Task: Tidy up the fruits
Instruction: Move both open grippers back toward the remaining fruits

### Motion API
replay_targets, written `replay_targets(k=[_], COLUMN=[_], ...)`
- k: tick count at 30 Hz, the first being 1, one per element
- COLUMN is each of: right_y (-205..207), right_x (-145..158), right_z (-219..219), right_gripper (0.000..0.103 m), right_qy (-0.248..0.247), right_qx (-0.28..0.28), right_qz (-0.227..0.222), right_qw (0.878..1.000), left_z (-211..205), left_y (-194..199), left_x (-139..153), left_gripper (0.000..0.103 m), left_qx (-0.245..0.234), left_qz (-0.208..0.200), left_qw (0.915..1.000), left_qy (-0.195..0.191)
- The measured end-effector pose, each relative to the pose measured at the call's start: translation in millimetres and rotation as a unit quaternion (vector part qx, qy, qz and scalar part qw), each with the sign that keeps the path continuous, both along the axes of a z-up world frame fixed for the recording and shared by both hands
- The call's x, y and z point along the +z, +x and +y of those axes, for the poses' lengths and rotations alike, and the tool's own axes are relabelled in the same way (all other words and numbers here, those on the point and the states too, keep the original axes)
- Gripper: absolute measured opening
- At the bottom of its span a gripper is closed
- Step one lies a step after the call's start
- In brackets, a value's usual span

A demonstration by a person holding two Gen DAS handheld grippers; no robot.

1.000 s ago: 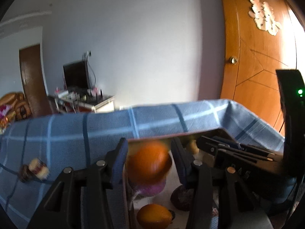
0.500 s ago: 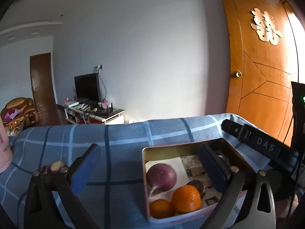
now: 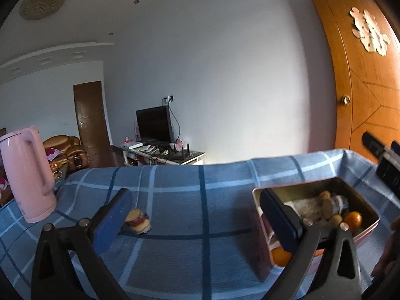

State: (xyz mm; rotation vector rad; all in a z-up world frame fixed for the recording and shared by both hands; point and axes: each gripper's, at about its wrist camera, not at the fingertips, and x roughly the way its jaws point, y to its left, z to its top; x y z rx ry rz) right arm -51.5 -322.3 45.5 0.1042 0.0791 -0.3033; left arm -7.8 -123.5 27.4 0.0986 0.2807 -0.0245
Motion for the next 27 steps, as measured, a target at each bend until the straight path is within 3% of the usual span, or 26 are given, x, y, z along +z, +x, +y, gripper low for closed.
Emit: replay_targets(k=[3,18,27], right_y=[-5.2,-23.4,-22.4], right_x=[0.1,-5.1,-12.6], right_z=[-2.8,17.5,47.4], right_gripper=[0.087,0.088,0.088], right_qy=[0.015,0.047,0.054], right_qx=[-0.011,-0.012,0.012], right_qz=[-0.002,0.010,0.045], right_qw=[1.000,0.999,0.997], left_z=[1.9,28.3,41.6], left_y=[-0.5,-15.2,-26.1], left_x=[-1.3,-5.9,-6.2], left_gripper=[0.103,0.103,0.103], left_qx=[0.004,-0.024,-0.040], left_qz=[0.000,0.019,0.026], left_qw=[1.0000,0.9987,0.9985], left_qy=[0.006,-0.041,-0.025])
